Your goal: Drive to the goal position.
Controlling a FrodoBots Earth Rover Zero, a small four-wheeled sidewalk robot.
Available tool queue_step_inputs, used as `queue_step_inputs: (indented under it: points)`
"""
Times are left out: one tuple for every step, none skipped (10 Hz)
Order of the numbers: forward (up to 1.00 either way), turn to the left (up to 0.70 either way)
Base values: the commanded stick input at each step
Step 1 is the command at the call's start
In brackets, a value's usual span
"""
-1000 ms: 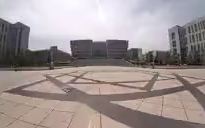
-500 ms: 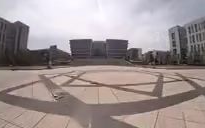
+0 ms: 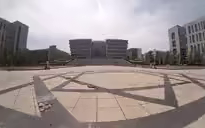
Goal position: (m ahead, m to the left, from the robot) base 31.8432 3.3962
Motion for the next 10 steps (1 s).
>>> queue_step_inputs:
  points:
    - [1.0, 0.0]
    - [1.0, 0.0]
    - [1.0, 0.0]
    - [1.0, 0.0]
    - [1.0, 0.0]
    - [1.0, 0.0]
    - [1.0, 0.0]
    - [1.0, 0.0]
    - [1.0, 0.0]
    - [1.0, 0.0]
